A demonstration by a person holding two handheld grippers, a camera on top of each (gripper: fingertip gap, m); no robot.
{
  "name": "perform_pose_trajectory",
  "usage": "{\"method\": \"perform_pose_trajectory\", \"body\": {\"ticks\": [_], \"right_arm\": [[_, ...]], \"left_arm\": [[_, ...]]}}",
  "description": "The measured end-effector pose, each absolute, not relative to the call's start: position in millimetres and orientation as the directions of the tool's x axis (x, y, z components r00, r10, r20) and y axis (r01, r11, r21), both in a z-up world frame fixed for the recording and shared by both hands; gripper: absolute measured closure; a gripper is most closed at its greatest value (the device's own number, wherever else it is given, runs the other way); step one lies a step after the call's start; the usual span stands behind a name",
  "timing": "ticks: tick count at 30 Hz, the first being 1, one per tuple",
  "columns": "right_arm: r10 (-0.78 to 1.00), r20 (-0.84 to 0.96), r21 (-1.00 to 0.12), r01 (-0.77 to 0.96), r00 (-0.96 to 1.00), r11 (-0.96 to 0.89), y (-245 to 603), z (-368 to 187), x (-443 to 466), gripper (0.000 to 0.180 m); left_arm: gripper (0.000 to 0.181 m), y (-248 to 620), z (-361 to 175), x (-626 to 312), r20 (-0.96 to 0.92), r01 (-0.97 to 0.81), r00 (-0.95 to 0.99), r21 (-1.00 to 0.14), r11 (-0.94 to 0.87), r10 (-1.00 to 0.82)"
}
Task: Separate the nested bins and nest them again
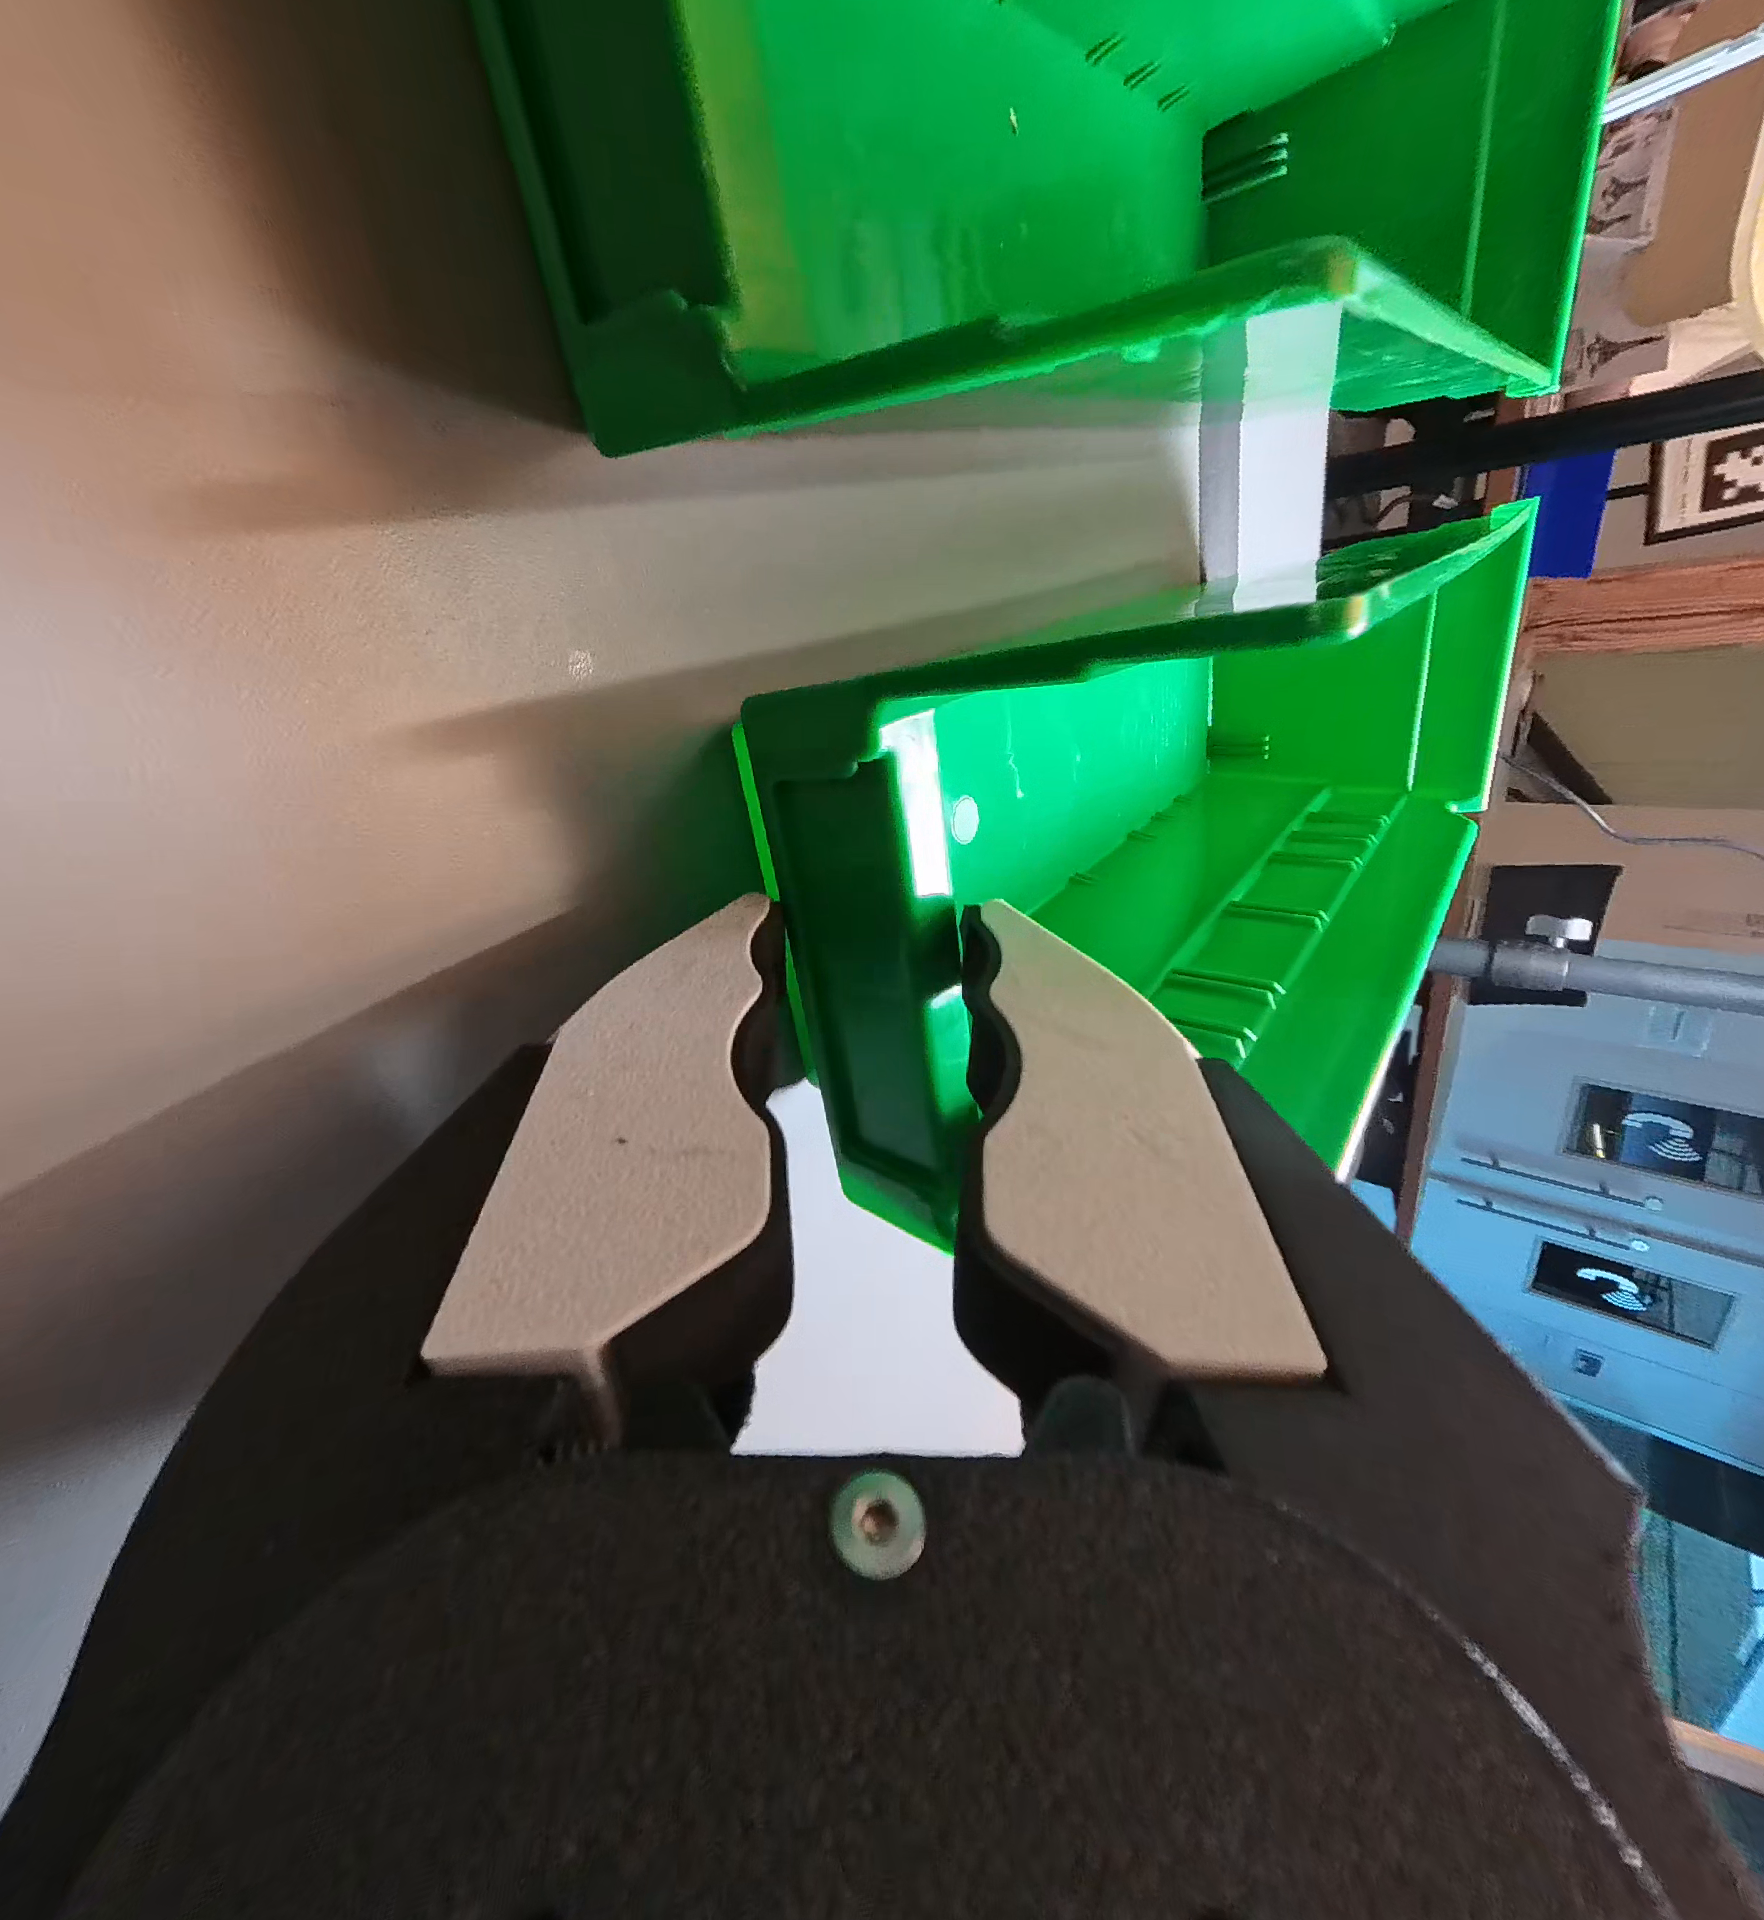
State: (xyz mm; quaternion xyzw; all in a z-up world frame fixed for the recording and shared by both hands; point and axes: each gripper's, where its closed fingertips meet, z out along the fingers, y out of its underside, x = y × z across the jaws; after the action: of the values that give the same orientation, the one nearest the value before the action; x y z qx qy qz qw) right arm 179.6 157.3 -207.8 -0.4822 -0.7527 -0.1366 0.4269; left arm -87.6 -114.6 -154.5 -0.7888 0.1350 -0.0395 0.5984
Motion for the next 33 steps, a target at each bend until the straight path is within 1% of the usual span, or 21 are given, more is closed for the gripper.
{"method": "perform_pose_trajectory", "body": {"ticks": [5, 9, 11, 13, 15, 17, 20, 22, 27, 31, 33], "right_arm": [[0.629, 0.764, -0.243, 0.839, -0.144, 0.487, 154.0, -206.0, 179.9, 0.147], [0.661, 0.745, -0.320, 0.821, -0.091, 0.473, 144.1, -195.3, 177.3, 0.142], [0.699, 0.715, -0.403, 0.806, -0.019, 0.434, 137.0, -186.5, 175.5, 0.136], [0.754, 0.651, -0.526, 0.769, 0.088, 0.364, 128.1, -175.9, 173.7, 0.130], [0.804, 0.556, -0.660, 0.700, 0.208, 0.275, 117.5, -163.8, 172.8, 0.126], [0.838, 0.441, -0.771, 0.614, 0.322, 0.170, 106.8, -152.5, 175.4, 0.121], [0.849, 0.281, -0.879, 0.474, 0.447, 0.041, 89.5, -137.7, 184.7, 0.114], [0.832, 0.230, -0.909, 0.416, 0.505, -0.002, 81.0, -133.2, 195.3, 0.110], [0.769, 0.151, -0.937, 0.338, 0.621, -0.089, 76.9, -140.7, 226.3, 0.099], [0.717, 0.114, -0.949, 0.288, 0.687, -0.125, 90.2, -156.1, 245.1, 0.099], [0.694, 0.118, -0.955, 0.272, 0.710, -0.116, 96.3, -155.0, 250.8, 0.099]], "left_arm": [[0.132, -114.4, -155.6, -87.2, -0.099, -0.168, 0.960, -0.953, -0.252, -0.263], [0.132, -114.2, -156.1, -86.9, -0.104, -0.173, 0.959, -0.952, -0.254, -0.262], [0.132, -114.4, -155.2, -87.4, -0.104, -0.171, 0.960, -0.953, -0.250, -0.259], [0.132, -114.6, -153.1, -88.7, -0.099, -0.161, 0.963, -0.957, -0.241, -0.251], [0.133, -114.9, -149.4, -92.8, -0.090, -0.144, 0.969, -0.963, -0.228, -0.229], [0.133, -115.2, -146.6, -99.6, -0.095, -0.138, 0.976, -0.966, -0.220, -0.194], [0.132, -115.8, -144.4, -111.3, -0.115, -0.143, 0.984, -0.965, -0.220, -0.134], [0.132, -116.4, -143.9, -116.4, -0.125, -0.147, 0.986, -0.964, -0.223, -0.107], [0.130, -118.5, -141.3, -124.9, -0.148, -0.159, 0.987, -0.962, -0.221, -0.063], [0.130, -120.4, -140.7, -134.3, -0.158, -0.161, 0.987, -0.961, -0.225, -0.033], [0.130, -121.6, -141.6, -138.7, -0.146, -0.148, 0.989, -0.962, -0.230, -0.024]]}}
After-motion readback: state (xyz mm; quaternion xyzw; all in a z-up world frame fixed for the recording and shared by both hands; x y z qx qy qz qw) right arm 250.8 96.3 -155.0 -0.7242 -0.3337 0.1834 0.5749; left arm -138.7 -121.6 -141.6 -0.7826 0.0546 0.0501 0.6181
